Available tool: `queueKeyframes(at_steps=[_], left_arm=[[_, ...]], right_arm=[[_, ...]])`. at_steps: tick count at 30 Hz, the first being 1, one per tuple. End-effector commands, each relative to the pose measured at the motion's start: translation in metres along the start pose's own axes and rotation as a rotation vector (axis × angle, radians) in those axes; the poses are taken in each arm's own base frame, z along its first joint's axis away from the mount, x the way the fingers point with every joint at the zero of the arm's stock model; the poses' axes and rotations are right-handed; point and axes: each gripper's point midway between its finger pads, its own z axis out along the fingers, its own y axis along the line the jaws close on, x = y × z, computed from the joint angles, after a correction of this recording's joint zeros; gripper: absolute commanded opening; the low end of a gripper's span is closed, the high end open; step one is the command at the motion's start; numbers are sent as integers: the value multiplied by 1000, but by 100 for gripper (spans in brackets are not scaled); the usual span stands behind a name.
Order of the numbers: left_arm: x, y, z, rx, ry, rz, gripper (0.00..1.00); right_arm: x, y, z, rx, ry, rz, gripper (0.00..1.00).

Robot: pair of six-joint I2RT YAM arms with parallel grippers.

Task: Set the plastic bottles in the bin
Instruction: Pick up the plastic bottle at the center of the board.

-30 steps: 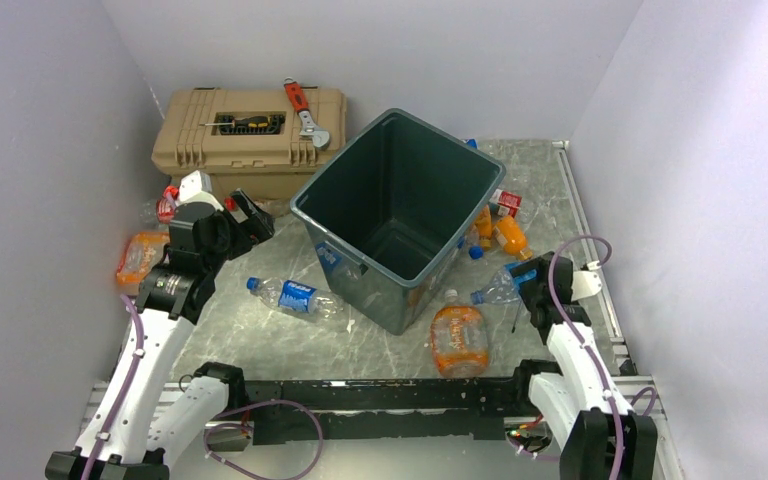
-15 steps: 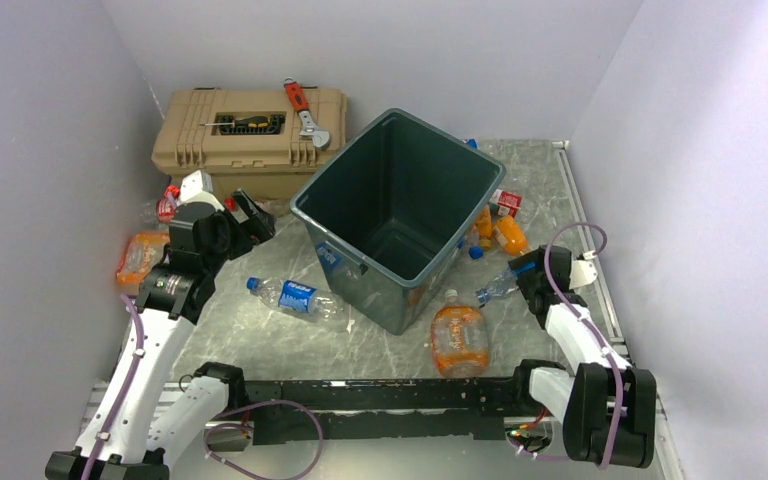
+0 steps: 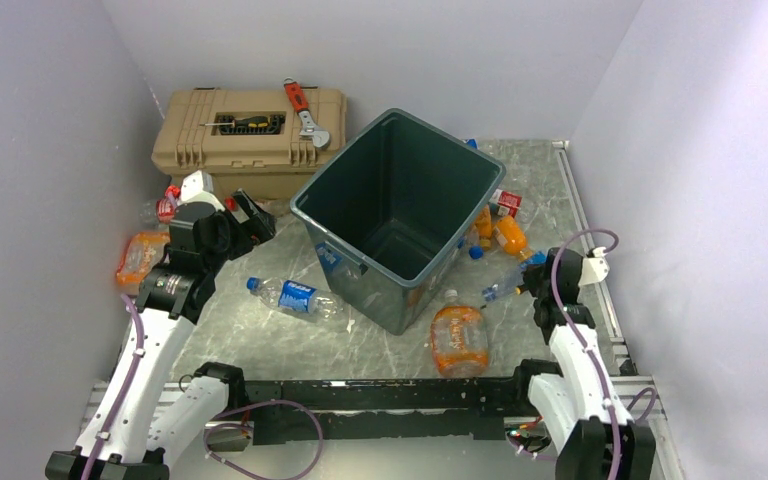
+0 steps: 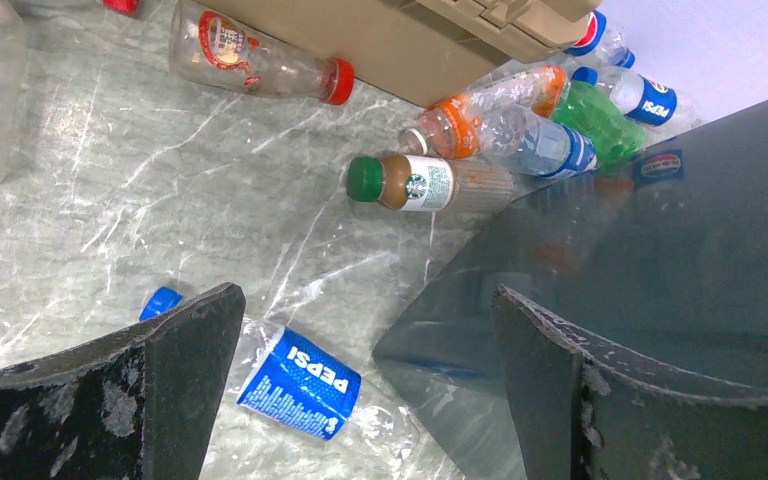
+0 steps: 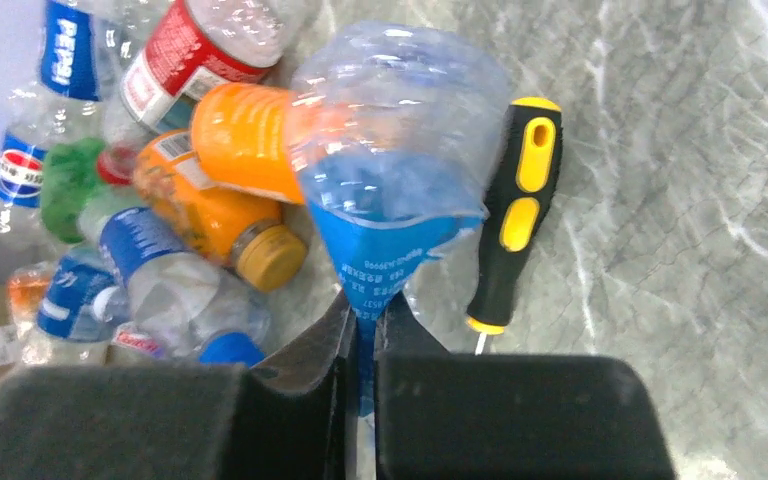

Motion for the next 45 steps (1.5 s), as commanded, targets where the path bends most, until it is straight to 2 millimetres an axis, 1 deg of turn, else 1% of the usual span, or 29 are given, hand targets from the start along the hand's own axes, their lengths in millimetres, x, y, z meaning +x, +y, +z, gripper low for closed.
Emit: queueKeyframes(at_steps=[1, 3, 6, 8, 10, 11, 13, 16, 18, 20, 21, 22, 24, 25, 26, 27, 28, 29, 30, 31, 32, 34, 36, 38, 40, 43, 45], left_arm=[[-4, -3, 0, 9, -12, -6, 99], [-4, -2, 0, 7, -18, -7, 99], [-4, -2, 0, 1, -19, -11, 99], [-4, -2, 1, -3, -16, -13, 99], [-5, -2, 2, -6, -17, -15, 100], [-6, -1, 3, -11, -19, -19, 98], [-10, -1, 1, -26, -27, -47, 98], [-32, -14, -14, -3, -76, -99, 99], [-52, -29, -28, 51, -134, -129, 99], [-74, -50, -45, 137, -188, -136, 99], [-88, -64, -59, 196, -220, -130, 99], [-98, -76, -70, 251, -240, -119, 99], [-119, -100, -96, 357, -294, -109, 99], [-128, -112, -110, 417, -317, -104, 99], [-135, -122, -122, 473, -339, -102, 99], [-141, -133, -135, 534, -357, -98, 99], [-146, -144, -148, 604, -375, -96, 99], [-152, -158, -163, 693, -406, -94, 99], [-149, -166, -170, 759, -391, -98, 99], [-154, -180, -186, 865, -416, -96, 99], [-152, -191, -197, 958, -412, -92, 99], [-146, -209, -220, 1140, -388, -75, 99], [-143, -221, -237, 1279, -374, -72, 99], [-141, -227, -247, 1372, -351, -79, 99], [-140, -233, -252, 1441, -319, -81, 99], [-137, -239, -251, 1519, -269, -92, 99], [-132, -245, -243, 1541, -223, -94, 99]], right_arm=[[-32, 21, -23, -47, -78, -5, 0], [-46, 28, -35, -55, -117, 7, 0], [-63, 36, -54, -69, -159, 29, 0], [-74, 41, -70, -100, -198, 71, 0], [-90, 54, -89, -165, -250, 112, 0], [-99, 60, -100, -198, -276, 128, 0], [-123, 72, -126, -240, -347, 144, 0], [-161, 87, -172, -276, -451, 167, 0], [-181, 104, -205, -354, -501, 161, 0], [-194, 126, -240, -461, -520, 128, 0], [-198, 137, -255, -516, -520, 104, 0], [-203, 147, -275, -579, -531, 97, 0], [-207, 160, -304, -697, -550, 90, 0], [-210, 169, -325, -797, -580, 90, 0], [-207, 179, -344, -907, -595, 75, 0], [-203, 190, -367, -1047, -609, 53, 0], [-191, 200, -386, -1190, -587, 23, 0], [-183, 207, -402, -1306, -557, 33, 0], [-176, 214, -416, -1408, -530, 17, 0], [-169, 221, -426, -1496, -460, 36, 0], [-164, 226, -436, -1575, -423, 35, 0], [-158, 231, -454, -1721, -355, 57, 0], [-157, 233, -468, -1817, -318, 81, 0], [-159, 236, -478, -1882, -302, 92, 0], [-162, 238, -484, -1932, -285, 115, 0], [-167, 243, -491, -2009, -257, 144, 0], [-169, 249, -494, -2037, -230, 139, 0]])
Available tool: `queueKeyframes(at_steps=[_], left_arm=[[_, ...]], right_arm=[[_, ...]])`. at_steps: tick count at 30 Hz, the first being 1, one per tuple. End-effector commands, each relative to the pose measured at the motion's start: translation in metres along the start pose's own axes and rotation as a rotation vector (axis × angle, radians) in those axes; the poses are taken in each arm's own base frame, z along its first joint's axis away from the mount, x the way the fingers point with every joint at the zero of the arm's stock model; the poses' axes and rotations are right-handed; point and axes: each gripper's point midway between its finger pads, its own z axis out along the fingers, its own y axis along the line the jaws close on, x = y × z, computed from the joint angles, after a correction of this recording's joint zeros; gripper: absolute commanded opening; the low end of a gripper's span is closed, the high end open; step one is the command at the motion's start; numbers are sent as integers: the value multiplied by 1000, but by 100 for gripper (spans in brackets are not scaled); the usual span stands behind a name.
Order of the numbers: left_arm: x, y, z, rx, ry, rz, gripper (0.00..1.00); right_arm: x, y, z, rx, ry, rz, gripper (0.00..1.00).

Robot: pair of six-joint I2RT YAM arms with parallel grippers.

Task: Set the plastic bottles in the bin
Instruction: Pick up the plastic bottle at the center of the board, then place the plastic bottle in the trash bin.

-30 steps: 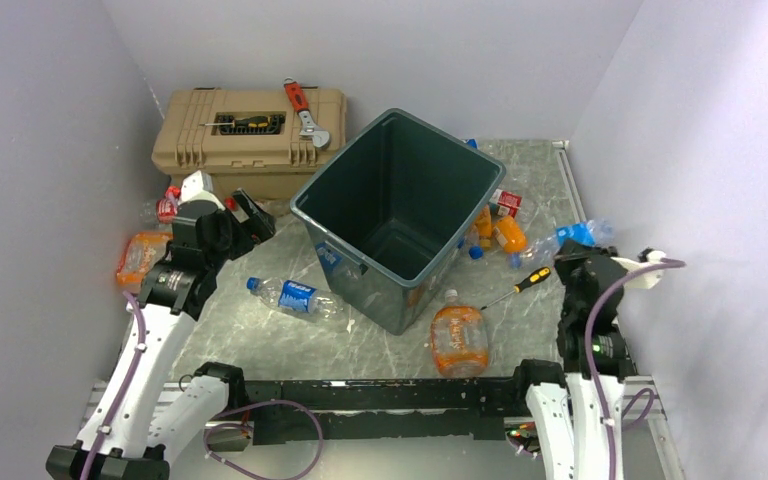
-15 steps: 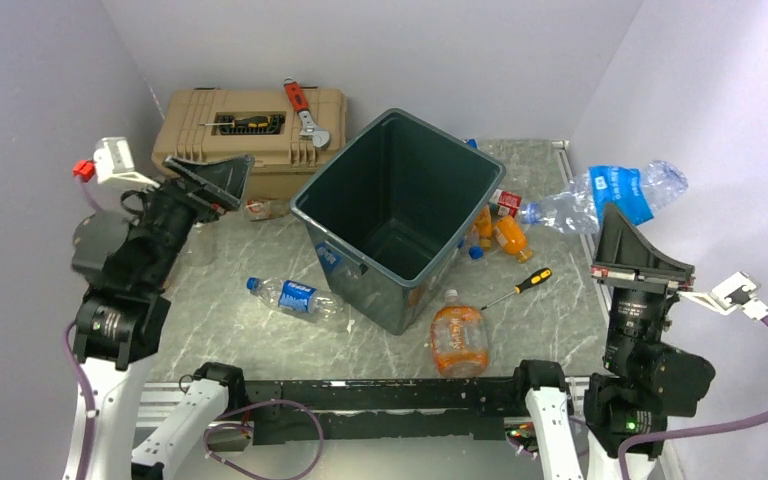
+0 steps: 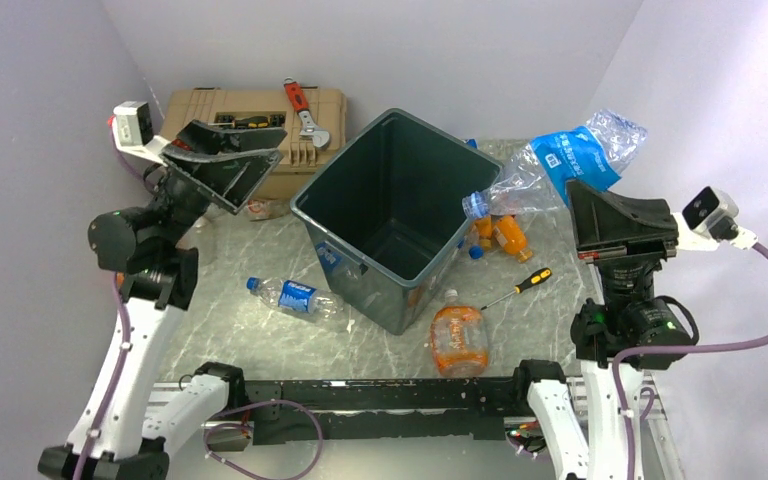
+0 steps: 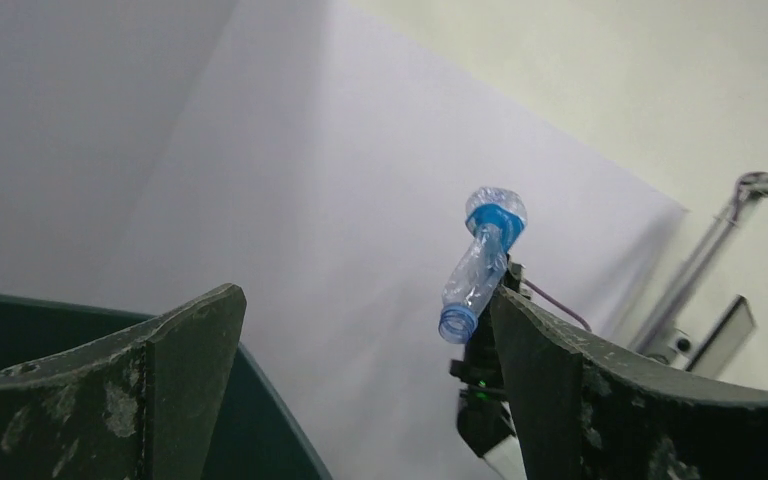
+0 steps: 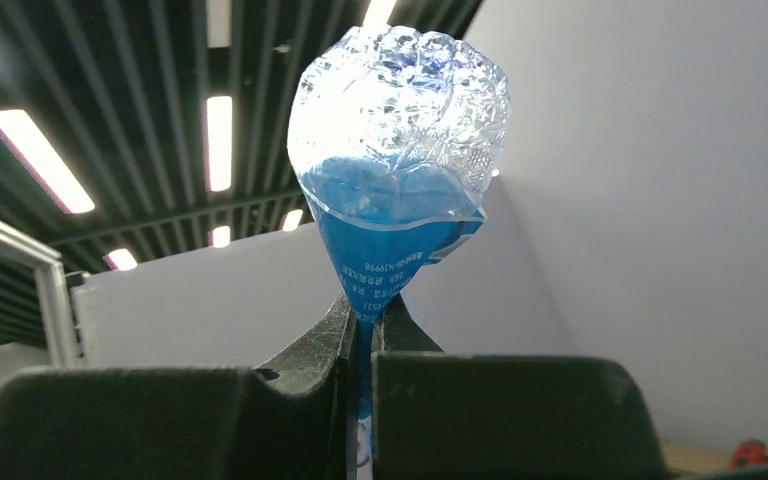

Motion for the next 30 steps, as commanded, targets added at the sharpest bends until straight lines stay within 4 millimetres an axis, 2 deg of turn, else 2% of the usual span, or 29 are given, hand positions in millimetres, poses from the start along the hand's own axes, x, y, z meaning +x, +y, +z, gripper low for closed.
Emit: queueKeyframes(at_steps=[1, 4, 6, 9, 15, 19, 22, 30], left_arm=[[19, -29, 7, 203, 107, -47, 99], [43, -29, 25, 230, 218, -40, 98], [53, -41, 37, 262, 259, -7, 98], [70, -49, 48, 288, 298, 30, 98], [101, -58, 60, 412, 334, 29, 98], [117, -53, 65, 425, 392, 44, 97], [124, -49, 64, 421, 433, 67, 98], [147, -59, 58, 507, 544, 6, 95]], right_arm=[[-3, 51, 9, -234, 36, 40, 0], [-3, 50, 21, -248, 60, 50, 0], [-2, 47, 28, -249, 80, 59, 0], [3, 42, 35, -252, 110, 75, 0], [40, 31, 44, -275, 253, 183, 0], [63, 26, 49, -257, 345, 204, 0], [71, 22, 51, -234, 379, 212, 0], [92, 13, 53, -222, 417, 245, 0]])
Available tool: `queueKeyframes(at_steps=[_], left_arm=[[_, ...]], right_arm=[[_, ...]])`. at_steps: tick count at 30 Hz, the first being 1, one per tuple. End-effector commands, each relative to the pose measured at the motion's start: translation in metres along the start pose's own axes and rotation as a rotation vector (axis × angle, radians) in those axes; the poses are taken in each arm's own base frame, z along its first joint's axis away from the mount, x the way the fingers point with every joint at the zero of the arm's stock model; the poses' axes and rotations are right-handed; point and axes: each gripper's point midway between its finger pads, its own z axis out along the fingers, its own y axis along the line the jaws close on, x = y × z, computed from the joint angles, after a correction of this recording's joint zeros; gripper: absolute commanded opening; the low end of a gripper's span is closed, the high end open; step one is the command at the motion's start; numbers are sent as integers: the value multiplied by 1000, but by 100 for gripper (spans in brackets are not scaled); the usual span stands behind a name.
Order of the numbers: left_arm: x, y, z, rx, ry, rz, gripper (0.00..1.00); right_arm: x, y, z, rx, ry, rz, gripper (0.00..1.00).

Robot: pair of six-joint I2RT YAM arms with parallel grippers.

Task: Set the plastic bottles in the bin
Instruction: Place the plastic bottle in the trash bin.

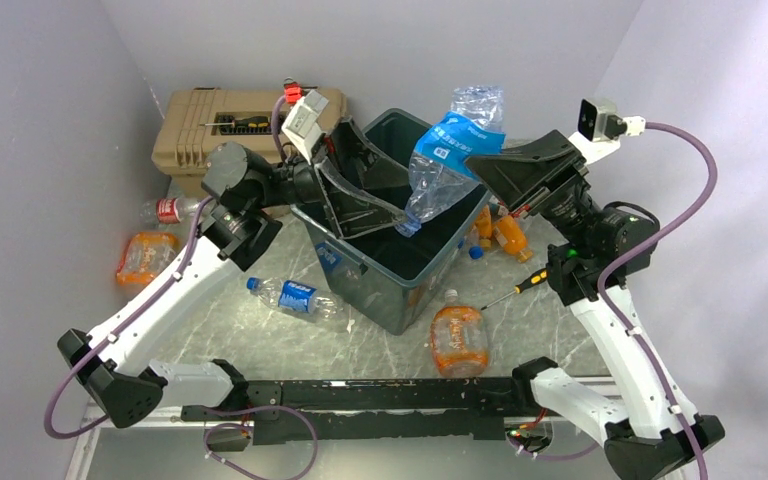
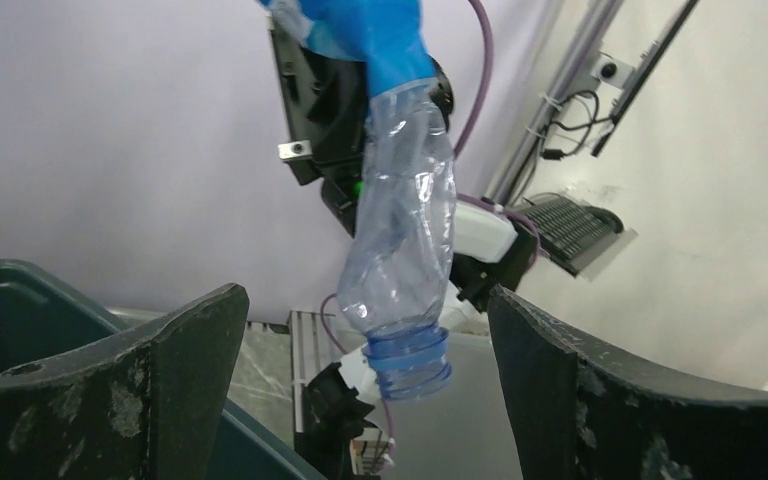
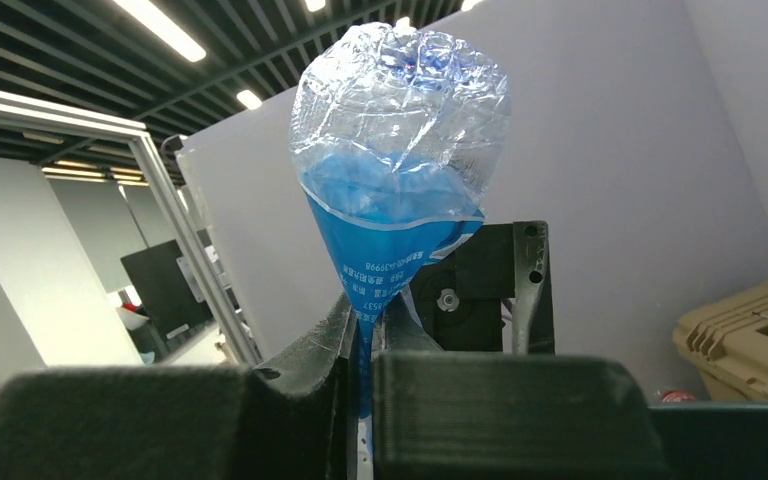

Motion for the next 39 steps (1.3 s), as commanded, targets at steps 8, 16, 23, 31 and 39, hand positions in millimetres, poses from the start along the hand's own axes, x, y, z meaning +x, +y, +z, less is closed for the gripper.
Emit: queueKeyframes(at_steps=[8, 16, 23, 31, 39], left_arm=[[22, -38, 9, 153, 130, 26, 82], [32, -39, 5, 128, 148, 21, 44], [26, -39, 3, 89, 119, 37, 0], [-7, -26, -16, -161, -21, 167, 0], [-43, 35, -60, -674, -67, 261, 0]], right_arm=[[5, 6, 9, -19, 12, -60, 0], [9, -1, 6, 30, 17, -76, 0], [11, -1, 2, 53, 30, -88, 0], [2, -5, -18, 260, 45, -196, 100], [-8, -21, -86, 600, -14, -332, 100]])
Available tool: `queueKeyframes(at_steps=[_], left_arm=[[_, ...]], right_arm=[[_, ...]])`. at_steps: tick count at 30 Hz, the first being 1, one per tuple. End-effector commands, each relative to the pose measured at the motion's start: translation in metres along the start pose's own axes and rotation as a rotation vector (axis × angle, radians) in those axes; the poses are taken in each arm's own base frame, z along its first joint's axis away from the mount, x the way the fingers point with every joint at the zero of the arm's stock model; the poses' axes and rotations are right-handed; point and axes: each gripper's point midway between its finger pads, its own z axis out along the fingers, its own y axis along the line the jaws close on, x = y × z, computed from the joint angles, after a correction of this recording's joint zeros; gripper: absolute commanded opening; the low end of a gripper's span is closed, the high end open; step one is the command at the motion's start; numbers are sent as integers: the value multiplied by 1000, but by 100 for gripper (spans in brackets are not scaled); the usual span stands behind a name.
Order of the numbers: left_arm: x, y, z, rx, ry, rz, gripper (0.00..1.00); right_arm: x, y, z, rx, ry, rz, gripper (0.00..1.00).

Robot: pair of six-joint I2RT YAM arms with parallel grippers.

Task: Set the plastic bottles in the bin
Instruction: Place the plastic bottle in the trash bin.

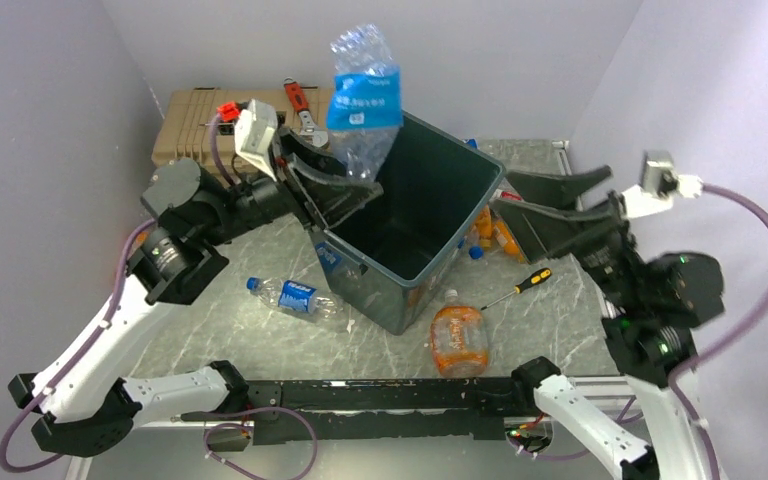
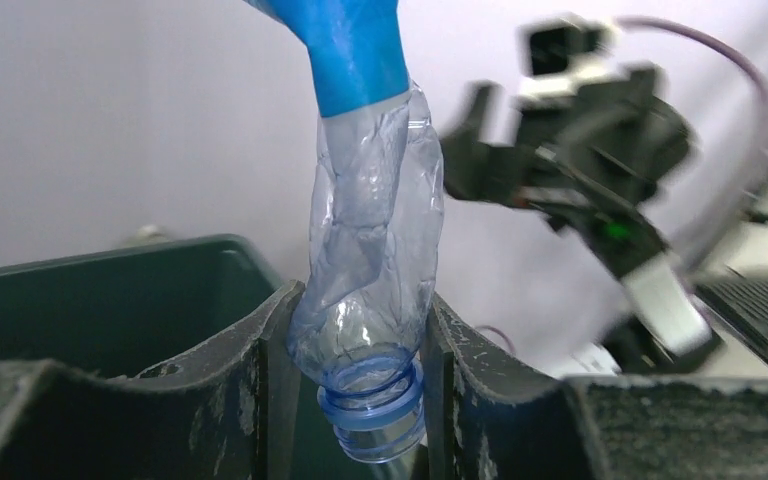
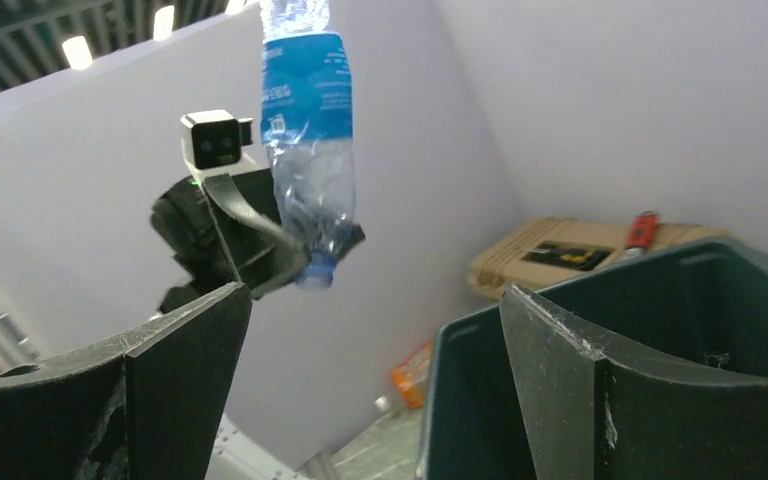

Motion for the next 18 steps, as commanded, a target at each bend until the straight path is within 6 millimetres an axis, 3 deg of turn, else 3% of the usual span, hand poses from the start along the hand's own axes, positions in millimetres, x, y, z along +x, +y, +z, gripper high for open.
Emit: queueKeyframes(at_steps=[1, 5, 10, 14, 18], left_arm=[[-9, 70, -16, -418, 36, 93, 0], [19, 106, -22, -584, 230, 106, 0], [62, 132, -26, -659, 417, 107, 0], [88, 143, -23, -656, 539, 110, 0], [108, 153, -19, -665, 609, 91, 0]], right_arm=[[5, -43, -40, 261, -32, -94, 100], [15, -88, -87, 506, -116, -95, 100], [25, -119, -148, 685, -263, -34, 100], [47, -138, -175, 763, -248, -39, 100], [82, -174, -196, 907, -221, 35, 100]])
